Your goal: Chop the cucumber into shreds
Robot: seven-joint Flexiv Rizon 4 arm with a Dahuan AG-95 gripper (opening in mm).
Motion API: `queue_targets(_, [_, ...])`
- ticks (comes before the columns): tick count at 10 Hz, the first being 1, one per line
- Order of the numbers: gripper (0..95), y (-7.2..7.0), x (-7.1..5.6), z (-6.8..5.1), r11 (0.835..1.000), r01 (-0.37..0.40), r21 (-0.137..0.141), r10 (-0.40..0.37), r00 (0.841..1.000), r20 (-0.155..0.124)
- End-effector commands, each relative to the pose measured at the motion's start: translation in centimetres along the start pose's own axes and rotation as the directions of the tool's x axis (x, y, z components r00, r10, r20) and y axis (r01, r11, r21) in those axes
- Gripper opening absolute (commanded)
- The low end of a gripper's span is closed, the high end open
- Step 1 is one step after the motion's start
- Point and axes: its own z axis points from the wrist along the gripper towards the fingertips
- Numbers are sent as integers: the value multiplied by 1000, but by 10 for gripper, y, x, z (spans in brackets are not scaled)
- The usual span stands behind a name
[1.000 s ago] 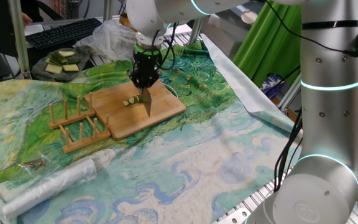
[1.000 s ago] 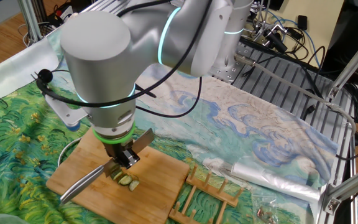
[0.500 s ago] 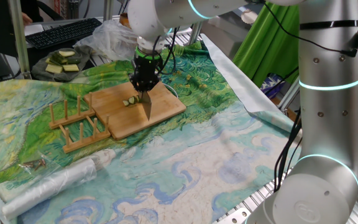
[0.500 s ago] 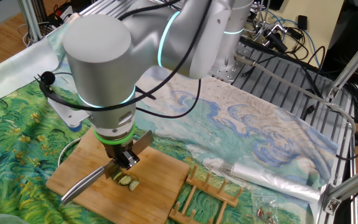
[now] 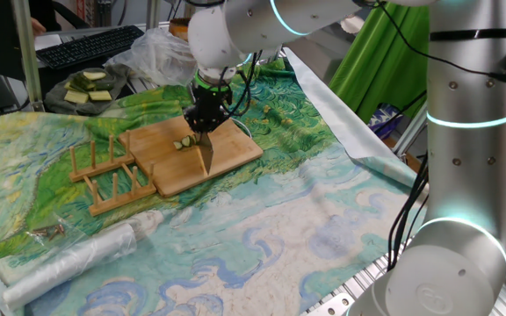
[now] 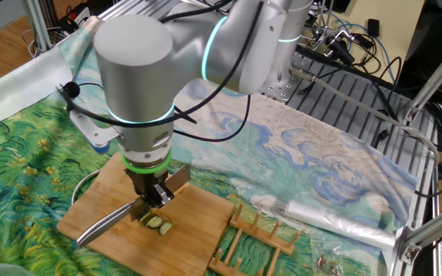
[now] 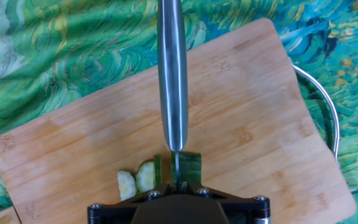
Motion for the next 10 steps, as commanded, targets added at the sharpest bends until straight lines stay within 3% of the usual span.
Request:
queue_targets(1, [0, 2, -8, 18, 1000, 11, 16, -11, 1000, -23])
queue_targets(3, [0, 4, -8, -2, 999, 15, 46, -11, 997, -75])
queue_targets(4, [0, 5, -8, -10, 999, 16, 47, -12, 997, -79])
queue_targets(10, [0, 4, -7, -10, 999, 7, 45, -4, 998, -70])
